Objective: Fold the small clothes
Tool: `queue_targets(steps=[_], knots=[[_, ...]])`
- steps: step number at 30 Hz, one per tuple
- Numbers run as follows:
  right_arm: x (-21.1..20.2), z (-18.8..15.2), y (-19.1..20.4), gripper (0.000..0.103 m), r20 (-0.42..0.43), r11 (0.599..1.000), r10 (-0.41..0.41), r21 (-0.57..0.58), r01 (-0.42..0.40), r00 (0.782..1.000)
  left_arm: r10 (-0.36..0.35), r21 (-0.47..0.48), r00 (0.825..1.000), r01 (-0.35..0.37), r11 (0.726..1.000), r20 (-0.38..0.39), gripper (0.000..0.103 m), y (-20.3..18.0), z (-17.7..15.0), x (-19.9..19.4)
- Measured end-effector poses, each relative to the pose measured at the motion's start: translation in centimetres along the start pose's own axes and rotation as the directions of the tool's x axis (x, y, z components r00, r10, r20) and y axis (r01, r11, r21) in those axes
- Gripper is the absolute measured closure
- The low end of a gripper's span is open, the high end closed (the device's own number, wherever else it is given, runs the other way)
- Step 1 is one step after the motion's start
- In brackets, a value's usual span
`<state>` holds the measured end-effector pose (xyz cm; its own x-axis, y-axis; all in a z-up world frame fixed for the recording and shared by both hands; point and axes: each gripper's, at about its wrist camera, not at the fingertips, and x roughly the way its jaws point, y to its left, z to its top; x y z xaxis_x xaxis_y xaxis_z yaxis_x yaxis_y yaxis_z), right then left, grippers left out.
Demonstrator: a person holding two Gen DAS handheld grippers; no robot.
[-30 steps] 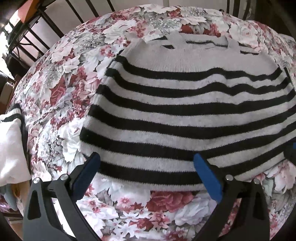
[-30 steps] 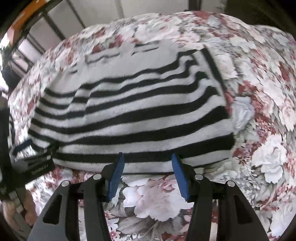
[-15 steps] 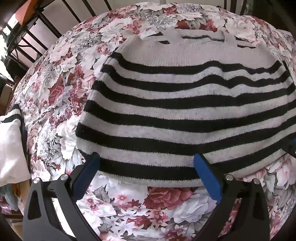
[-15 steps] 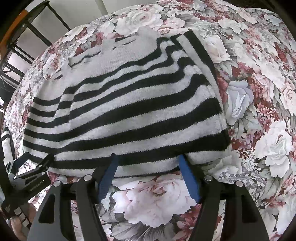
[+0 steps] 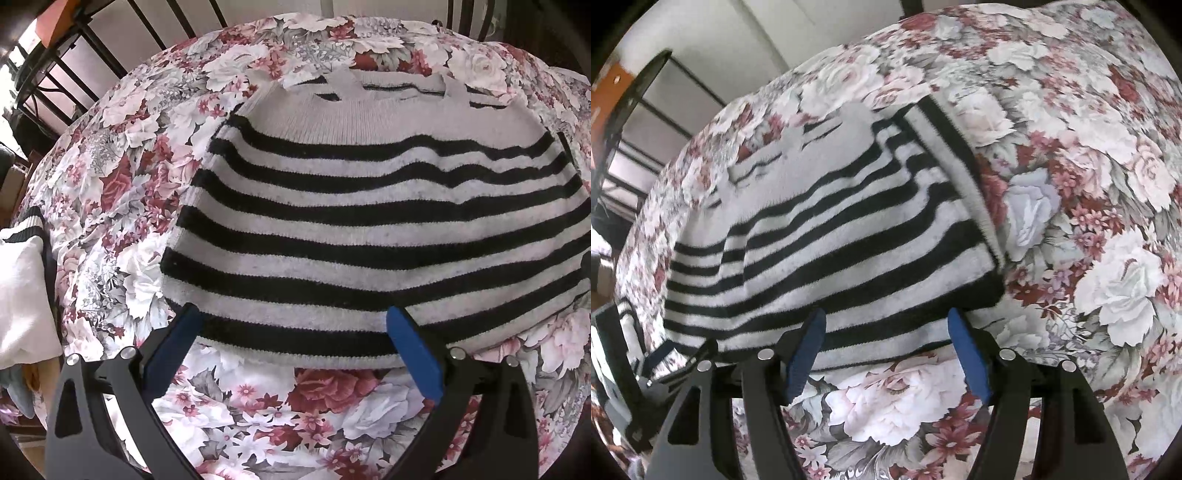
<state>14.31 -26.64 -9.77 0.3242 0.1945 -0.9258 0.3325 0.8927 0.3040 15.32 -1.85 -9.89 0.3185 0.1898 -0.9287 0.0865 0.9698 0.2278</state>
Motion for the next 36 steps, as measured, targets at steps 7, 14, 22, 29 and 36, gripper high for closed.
queue_targets(steps=[7, 14, 22, 29, 36], knots=[[0.1, 0.2, -1.0, 0.034, -0.009, 0.998, 0.035, 0.057, -0.035, 0.999, -0.004, 0.009, 1.0, 0.004, 1.0, 0.007, 0.004, -0.3, -0.1, -0.4], [0.2, 0.3, -1.0, 0.033, -0.015, 0.997, 0.039, 0.068, -0.038, 0.999, -0.025, -0.012, 1.0, 0.025, 1.0, -0.005, 0.004, -0.2, 0.3, 0.1], [0.4, 0.7, -1.2, 0.031, -0.024, 0.994, 0.062, 0.092, -0.059, 0.998, -0.05, -0.011, 0.999, 0.05, 0.999, -0.015, 0.004, -0.9, 1.0, 0.6], [-2.3, 1.7, -4.0, 0.031, 0.047, 0.971, 0.13, 0.194, -0.136, 0.99, -0.093, -0.034, 0.995, 0.092, 0.995, -0.026, 0.004, -0.7, 2.7, 1.0], [-4.0, 2.2, -8.9, 0.031, 0.139, 0.907, 0.138, 0.38, -0.181, 0.981, -0.078, 0.036, 0.996, 0.076, 0.996, 0.038, 0.004, -1.5, 5.0, 0.0]])
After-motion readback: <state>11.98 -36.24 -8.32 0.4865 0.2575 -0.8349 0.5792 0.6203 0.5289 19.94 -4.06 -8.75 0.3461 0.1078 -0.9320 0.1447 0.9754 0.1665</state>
